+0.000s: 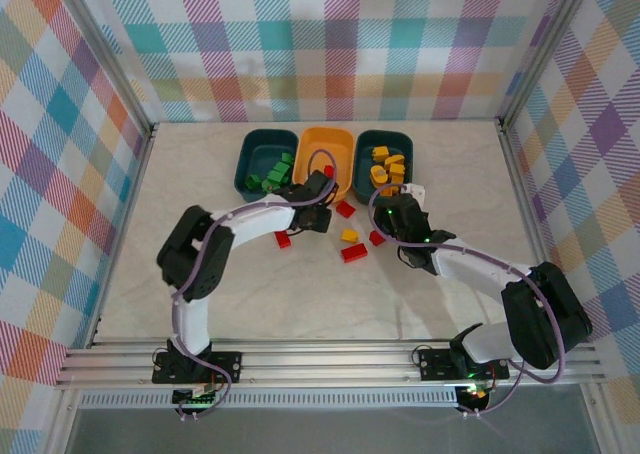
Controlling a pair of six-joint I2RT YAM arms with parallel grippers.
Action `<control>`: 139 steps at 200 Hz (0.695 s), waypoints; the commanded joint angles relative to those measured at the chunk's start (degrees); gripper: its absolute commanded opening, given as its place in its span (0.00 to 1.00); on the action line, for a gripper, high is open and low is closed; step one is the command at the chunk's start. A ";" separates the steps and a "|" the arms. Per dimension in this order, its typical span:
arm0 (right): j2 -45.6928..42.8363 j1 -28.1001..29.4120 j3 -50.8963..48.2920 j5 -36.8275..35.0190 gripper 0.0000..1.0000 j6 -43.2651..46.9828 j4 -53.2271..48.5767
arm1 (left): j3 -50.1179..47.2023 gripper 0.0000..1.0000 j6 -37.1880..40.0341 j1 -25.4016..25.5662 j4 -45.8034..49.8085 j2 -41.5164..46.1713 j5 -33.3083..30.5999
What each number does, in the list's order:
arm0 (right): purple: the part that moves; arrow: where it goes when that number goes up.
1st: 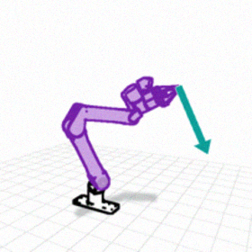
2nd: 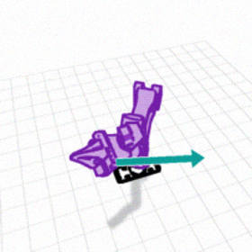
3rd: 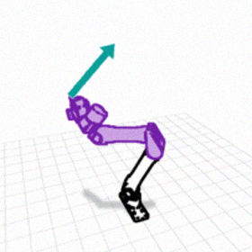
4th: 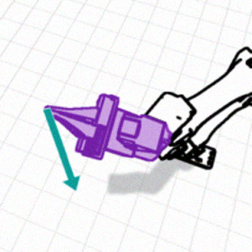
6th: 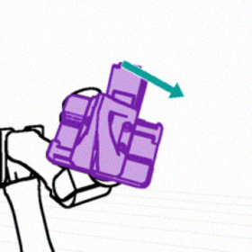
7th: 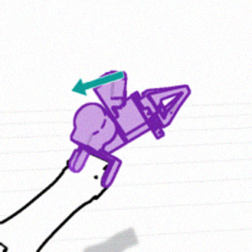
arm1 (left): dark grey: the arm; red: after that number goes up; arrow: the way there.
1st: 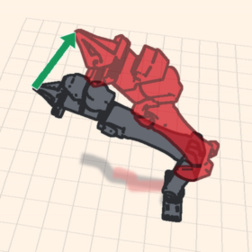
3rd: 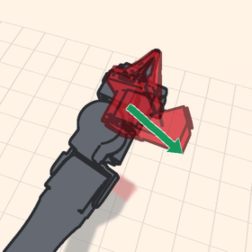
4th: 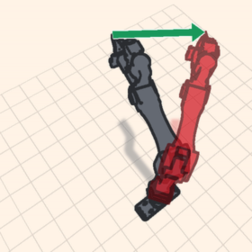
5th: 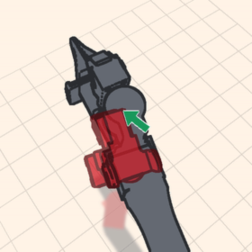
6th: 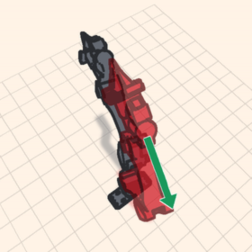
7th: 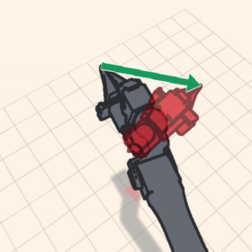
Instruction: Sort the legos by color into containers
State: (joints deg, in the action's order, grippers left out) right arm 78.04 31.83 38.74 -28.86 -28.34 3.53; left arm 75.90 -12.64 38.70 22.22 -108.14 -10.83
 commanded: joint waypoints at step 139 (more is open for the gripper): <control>-0.26 -0.24 0.06 2.21 0.76 -0.18 1.14 | 26.45 0.38 -15.62 -27.47 13.29 -13.19 13.00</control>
State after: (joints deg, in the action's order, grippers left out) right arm 78.04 31.83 38.74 -27.66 -28.32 3.66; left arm 99.29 -28.51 10.79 32.60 -122.23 0.36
